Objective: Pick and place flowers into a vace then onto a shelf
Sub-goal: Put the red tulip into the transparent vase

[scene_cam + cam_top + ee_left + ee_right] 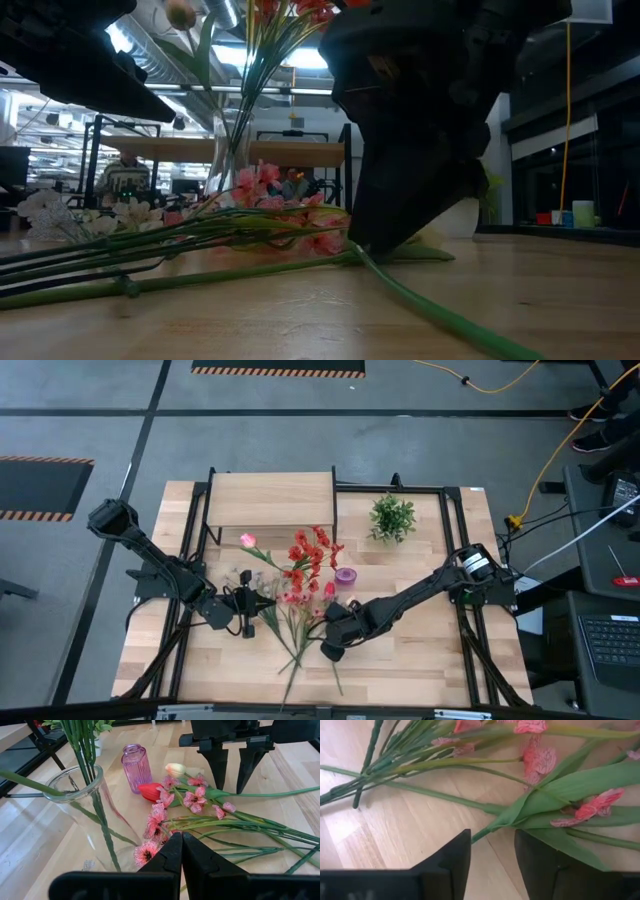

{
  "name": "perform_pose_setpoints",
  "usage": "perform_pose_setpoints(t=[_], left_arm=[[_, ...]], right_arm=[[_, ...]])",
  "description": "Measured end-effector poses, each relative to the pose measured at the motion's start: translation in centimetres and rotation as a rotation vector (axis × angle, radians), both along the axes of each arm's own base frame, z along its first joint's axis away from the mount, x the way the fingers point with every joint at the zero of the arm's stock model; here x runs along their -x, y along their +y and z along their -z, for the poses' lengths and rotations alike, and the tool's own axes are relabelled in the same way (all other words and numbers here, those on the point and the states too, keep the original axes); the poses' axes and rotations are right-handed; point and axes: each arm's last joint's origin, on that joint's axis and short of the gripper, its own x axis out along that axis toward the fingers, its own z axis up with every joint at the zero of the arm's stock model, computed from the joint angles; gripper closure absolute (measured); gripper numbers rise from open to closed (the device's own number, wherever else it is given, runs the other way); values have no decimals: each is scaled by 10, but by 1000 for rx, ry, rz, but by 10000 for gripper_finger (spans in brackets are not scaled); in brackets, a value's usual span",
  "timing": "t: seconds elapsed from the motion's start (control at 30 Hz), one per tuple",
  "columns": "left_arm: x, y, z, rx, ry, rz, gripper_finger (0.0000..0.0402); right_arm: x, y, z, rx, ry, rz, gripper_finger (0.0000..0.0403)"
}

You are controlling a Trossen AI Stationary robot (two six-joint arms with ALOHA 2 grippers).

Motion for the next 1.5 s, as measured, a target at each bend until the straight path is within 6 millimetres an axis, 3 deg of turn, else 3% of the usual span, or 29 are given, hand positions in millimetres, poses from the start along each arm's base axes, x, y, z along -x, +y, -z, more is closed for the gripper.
perform_pose_setpoints(t=[0.23,0.53,0.9,1.1,1.5], left_arm=[[0,0,0,0,0,0,394],[0,0,0,0,0,0,394],[0,0,0,0,0,0,396],[0,0,0,0,0,0,393],[0,0,0,0,0,-1,394]], right_arm=[[0,0,0,-56,1,96,211],[-3,-3,-1,-56,-15,109,207],[-7,-8,22,-50,55,130,208],[-4,-10,21,-39,93,102,229],[2,-12,22,6,158,61,311]])
